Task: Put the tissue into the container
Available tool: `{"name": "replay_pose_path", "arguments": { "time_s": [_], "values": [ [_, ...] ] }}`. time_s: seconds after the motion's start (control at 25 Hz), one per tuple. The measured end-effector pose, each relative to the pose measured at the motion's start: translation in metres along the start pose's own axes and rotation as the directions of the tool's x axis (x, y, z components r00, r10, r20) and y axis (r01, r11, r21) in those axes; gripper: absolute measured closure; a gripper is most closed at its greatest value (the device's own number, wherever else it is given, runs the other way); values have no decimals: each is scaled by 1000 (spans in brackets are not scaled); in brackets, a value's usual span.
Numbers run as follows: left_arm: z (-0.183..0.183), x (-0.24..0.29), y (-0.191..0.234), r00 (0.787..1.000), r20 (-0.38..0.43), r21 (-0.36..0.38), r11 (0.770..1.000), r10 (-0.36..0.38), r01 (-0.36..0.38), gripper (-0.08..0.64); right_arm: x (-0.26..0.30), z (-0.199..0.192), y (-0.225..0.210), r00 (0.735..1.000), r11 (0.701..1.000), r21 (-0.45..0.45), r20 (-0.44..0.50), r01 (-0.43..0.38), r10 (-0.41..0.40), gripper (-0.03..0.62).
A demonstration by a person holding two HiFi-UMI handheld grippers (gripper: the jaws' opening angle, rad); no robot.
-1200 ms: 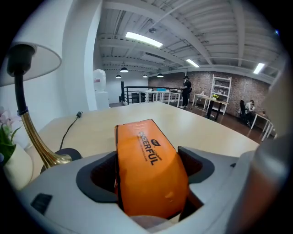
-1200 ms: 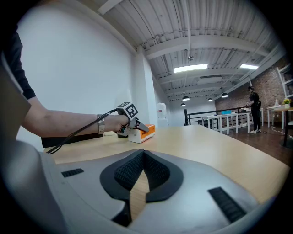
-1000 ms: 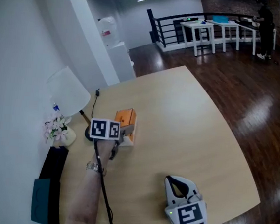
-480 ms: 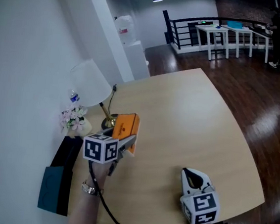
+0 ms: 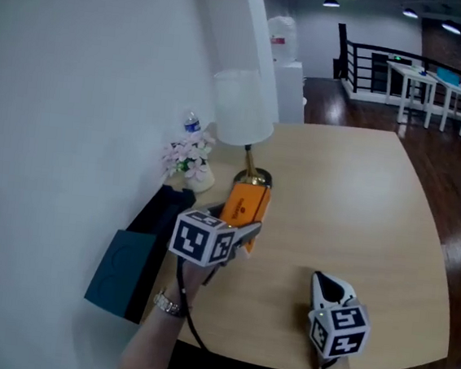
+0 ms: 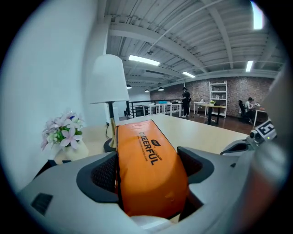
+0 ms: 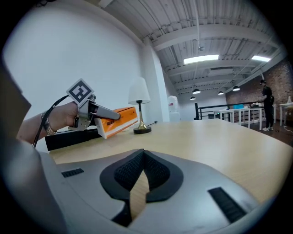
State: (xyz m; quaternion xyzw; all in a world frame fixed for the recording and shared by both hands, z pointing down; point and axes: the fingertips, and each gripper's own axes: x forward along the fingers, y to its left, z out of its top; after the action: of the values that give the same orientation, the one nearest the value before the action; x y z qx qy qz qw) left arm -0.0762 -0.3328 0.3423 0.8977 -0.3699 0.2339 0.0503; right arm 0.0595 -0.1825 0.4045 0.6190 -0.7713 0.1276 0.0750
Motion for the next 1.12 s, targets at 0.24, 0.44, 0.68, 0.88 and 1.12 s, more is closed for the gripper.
{"name": "replay_pose_path", "arguments": {
  "time_s": [0.24,0.44,0.68,0.88,1.12],
  "values": [
    [-15,-36,57,998,-43,22,998,54,-53,143,44,3,75,996,995,-34,-19,-93,93,592],
    [-27,-62,122,992,-77,9,995,103,-103,143,73,8,131,989,988,-47,-25,-144,143,592],
    [-36,-85,192,982,-129,5,991,136,-137,143,89,16,168,984,983,-57,-14,-177,177,592],
    [-54,-85,242,970,-189,12,988,150,-151,143,92,23,171,986,984,-62,17,-166,167,592],
    [-99,-67,257,961,-273,-25,998,48,-57,143,97,26,176,986,984,-62,30,-165,167,592]
  ]
}}
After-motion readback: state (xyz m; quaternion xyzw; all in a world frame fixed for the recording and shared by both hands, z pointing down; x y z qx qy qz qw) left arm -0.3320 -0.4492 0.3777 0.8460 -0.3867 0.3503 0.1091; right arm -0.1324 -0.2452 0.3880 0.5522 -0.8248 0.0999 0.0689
